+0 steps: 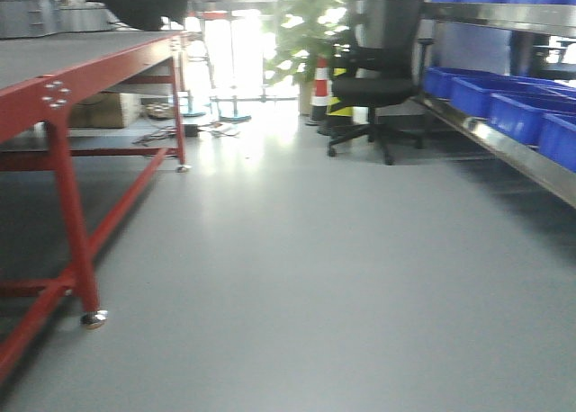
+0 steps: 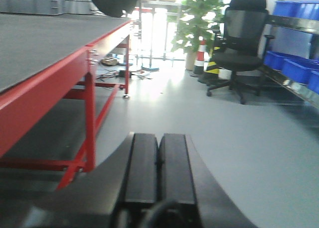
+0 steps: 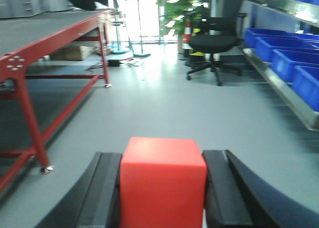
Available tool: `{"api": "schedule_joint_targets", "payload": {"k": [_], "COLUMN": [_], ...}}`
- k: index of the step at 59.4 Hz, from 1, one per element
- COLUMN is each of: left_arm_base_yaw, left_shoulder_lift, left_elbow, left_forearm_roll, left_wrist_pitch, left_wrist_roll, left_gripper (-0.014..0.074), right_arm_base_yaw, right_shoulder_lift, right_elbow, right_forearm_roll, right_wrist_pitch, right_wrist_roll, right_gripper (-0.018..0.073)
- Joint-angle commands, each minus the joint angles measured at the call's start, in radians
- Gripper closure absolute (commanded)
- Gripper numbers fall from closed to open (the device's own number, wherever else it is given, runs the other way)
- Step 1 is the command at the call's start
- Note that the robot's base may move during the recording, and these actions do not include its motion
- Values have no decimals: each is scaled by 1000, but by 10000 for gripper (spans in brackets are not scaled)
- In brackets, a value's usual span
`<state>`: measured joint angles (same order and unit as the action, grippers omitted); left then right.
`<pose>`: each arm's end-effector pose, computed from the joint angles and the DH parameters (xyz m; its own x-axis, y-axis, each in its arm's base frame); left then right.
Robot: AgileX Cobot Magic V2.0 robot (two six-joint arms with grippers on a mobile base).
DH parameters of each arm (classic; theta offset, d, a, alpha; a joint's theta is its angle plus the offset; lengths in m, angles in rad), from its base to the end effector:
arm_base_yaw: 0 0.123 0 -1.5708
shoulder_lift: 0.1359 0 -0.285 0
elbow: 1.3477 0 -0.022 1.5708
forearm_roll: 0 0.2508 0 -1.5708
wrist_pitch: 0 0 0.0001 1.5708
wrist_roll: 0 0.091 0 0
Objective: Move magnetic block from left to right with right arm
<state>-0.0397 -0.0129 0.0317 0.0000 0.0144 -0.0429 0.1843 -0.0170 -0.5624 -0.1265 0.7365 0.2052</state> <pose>0.0567 -0.0023 0.2019 0.0522 -0.0450 -0.9976 0.0420 0.9982 -0.0428 -0.0074 -0.0092 0.3231 -0.0754 0.0985 -0.9923 -0.0917 0.9902 0.1052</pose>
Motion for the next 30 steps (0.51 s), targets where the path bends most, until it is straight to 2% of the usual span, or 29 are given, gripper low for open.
{"api": "schedule_joint_targets", "payload": {"k": [1,30], "left_arm_base_yaw": [-7,-7], "left_shoulder_lift": [-14,-15], "left_elbow": [8,8], "left_forearm_roll": [0,0], "left_wrist_pitch": [-90,-90], "left_wrist_roll": [-4,-4], "left_gripper": [713,712], "right_arm_base_yaw": [-7,-7], "right_shoulder_lift": [-8,-8], "right_elbow": [-27,-27], "right_forearm_roll": [-14,-14], "right_wrist_pitch": [-87,-87], "right_wrist_roll": [-8,-8], "right_gripper": [386,386]}}
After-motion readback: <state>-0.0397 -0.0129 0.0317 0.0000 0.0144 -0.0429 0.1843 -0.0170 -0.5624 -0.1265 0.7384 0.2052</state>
